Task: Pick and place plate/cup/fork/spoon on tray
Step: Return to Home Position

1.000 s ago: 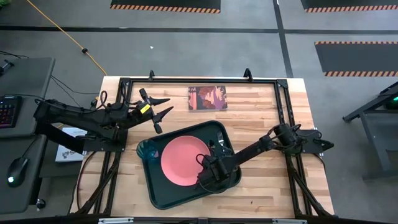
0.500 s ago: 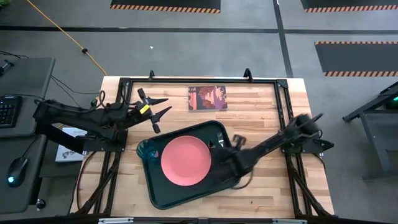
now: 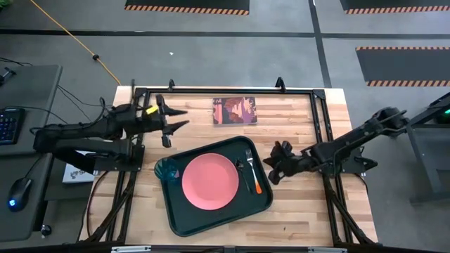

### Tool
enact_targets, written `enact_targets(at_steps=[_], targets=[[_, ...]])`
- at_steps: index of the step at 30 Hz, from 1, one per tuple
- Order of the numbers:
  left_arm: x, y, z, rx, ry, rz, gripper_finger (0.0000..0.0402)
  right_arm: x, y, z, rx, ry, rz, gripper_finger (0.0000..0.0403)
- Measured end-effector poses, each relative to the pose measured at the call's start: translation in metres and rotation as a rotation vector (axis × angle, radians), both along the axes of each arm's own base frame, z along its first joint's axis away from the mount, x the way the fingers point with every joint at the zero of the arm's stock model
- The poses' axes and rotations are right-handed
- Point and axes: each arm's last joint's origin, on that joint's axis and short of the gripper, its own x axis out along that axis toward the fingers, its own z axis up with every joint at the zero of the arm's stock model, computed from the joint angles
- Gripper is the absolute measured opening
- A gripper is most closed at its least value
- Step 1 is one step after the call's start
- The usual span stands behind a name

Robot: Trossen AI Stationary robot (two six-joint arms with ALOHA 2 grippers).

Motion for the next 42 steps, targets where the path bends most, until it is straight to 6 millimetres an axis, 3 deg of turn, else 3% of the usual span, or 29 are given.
enact_targets(at_steps=[3,8,10,17,24,34,42], targets=[[0.001,-0.003,-0.014,-0.066,0.042,-0.053,0.0112,-0.004,-0.008,0.001,-0.033,-0.044,0.018,0.0],[-0.007,-0.015,-0.041,-0.119,0.053,-0.097,0.0024,-0.002,-0.015,0.003,-0.066,-0.041,0.047,0.0],[-0.014,-0.019,-0.051,-0.131,0.035,-0.103,0.0008,0.0,-0.017,0.005,-0.065,-0.055,0.064,0.0],[-0.041,-0.026,-0.086,-0.202,-0.041,-0.12,0.0002,0.003,-0.02,0.007,-0.067,-0.07,0.08,0.0],[-0.053,-0.032,-0.113,-0.194,-0.094,-0.146,0.0001,0.003,-0.021,0.007,-0.064,-0.07,0.073,0.0],[-0.056,-0.034,-0.131,-0.15,-0.103,-0.163,0.0,0.002,-0.021,0.005,-0.066,-0.045,0.078,0.0],[-0.058,-0.034,-0.127,-0.144,-0.149,-0.166,0.0,0.002,-0.021,0.005,-0.069,-0.043,0.08,0.0]])
